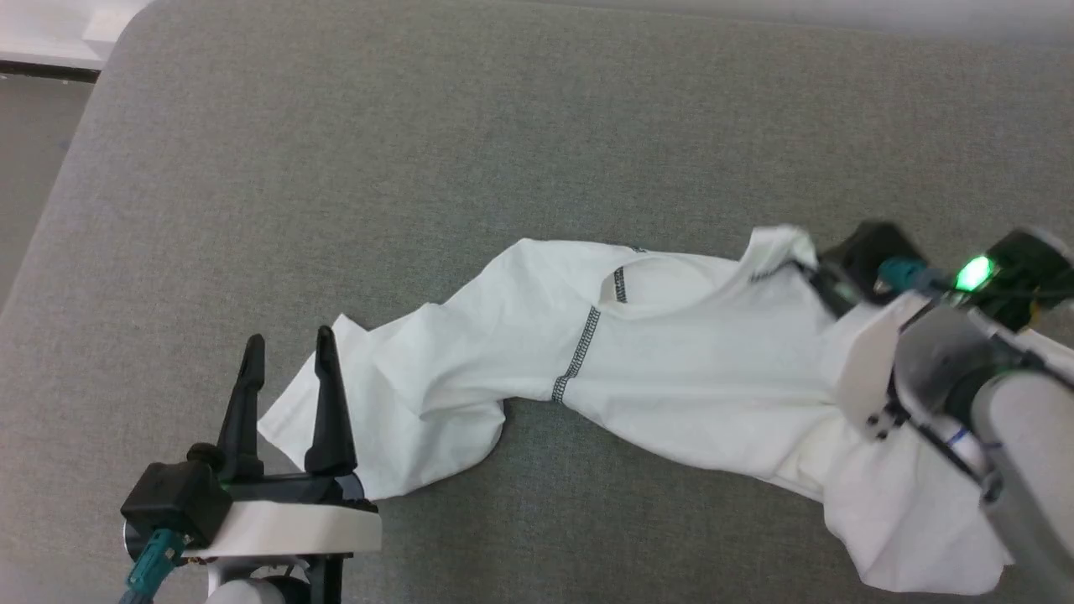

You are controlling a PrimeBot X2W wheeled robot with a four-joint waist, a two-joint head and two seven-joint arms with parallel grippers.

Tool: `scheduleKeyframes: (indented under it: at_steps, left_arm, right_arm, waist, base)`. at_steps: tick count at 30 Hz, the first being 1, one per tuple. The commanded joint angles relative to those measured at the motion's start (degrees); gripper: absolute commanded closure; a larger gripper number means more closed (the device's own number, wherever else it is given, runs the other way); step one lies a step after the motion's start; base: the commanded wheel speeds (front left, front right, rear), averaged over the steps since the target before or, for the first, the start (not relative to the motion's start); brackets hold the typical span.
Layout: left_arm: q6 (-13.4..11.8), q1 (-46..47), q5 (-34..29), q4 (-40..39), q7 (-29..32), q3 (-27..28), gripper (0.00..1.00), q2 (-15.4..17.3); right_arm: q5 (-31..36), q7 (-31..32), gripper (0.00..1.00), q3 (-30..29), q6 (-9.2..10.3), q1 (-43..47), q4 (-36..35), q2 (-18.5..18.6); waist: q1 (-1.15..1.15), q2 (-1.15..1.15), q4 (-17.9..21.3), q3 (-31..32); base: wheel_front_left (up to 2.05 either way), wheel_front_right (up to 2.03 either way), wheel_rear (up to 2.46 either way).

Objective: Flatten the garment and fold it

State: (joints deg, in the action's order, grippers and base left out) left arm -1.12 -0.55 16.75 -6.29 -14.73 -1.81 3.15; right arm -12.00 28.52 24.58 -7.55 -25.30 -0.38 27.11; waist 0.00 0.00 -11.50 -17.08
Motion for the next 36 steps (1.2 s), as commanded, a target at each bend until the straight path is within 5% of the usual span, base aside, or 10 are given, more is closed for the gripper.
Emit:
scheduleKeyframes:
  at_steps: [1,8,16,18,20,22,29,36]
  left_arm:
    - [-0.27,0.31,0.31,0.04,-0.27,-0.07,0.00,-0.26]
    - [0.02,2.04,1.18,0.22,-0.27,-2.52,0.00,-0.26]
    - [1.05,5.94,2.47,2.62,-0.27,-4.55,0.00,-0.27]
    - [1.22,6.57,2.65,3.00,-0.27,-4.58,0.00,-0.27]
    - [1.35,6.93,2.55,3.35,-0.27,-4.57,0.00,-0.27]
    - [1.52,7.30,2.31,3.77,-0.27,-4.50,0.00,-0.27]
    - [1.98,6.57,0.69,4.38,-0.27,-3.77,0.00,-0.27]
    - [1.91,3.27,-0.45,4.10,-0.27,-1.97,0.00,-0.27]
  right_arm:
    - [0.16,-0.26,1.00,-0.76,0.06,-2.43,-0.59,0.65]
    - [1.99,1.76,1.00,-0.37,0.06,-12.85,0.89,6.34]
    - [2.54,-0.32,0.98,3.12,0.06,-20.88,14.74,8.72]
    - [2.91,-1.10,0.84,3.82,0.06,-21.88,18.28,7.74]
    - [3.52,-1.65,0.60,4.19,0.06,-22.70,21.57,6.85]
    - [4.17,-1.91,0.00,4.05,0.06,-23.25,24.46,5.98]
    - [3.67,-8.34,0.00,-2.16,0.06,-22.39,26.76,1.63]
    - [2.91,-9.01,0.00,-13.67,0.06,-10.29,19.11,-4.01]
  waist:
    - [0.00,0.00,0.05,-0.13]
    - [0.00,0.00,-2.16,-3.57]
    - [0.00,0.00,-6.22,-8.60]
    - [0.00,0.00,-6.48,-9.14]
    - [0.00,0.00,-6.38,-9.29]
    - [0.00,0.00,-5.97,-8.95]
    - [0.00,0.00,-2.92,-4.54]
    - [0.00,0.00,0.45,-0.12]
  base:
    - [0.00,0.00,0.00]
    - [0.00,0.00,0.00]
    - [0.00,0.00,0.00]
    - [0.00,0.00,0.00]
    - [0.00,0.00,0.00]
    - [0.00,0.00,0.00]
    - [0.00,0.00,0.00]
    - [0.00,0.00,0.00]
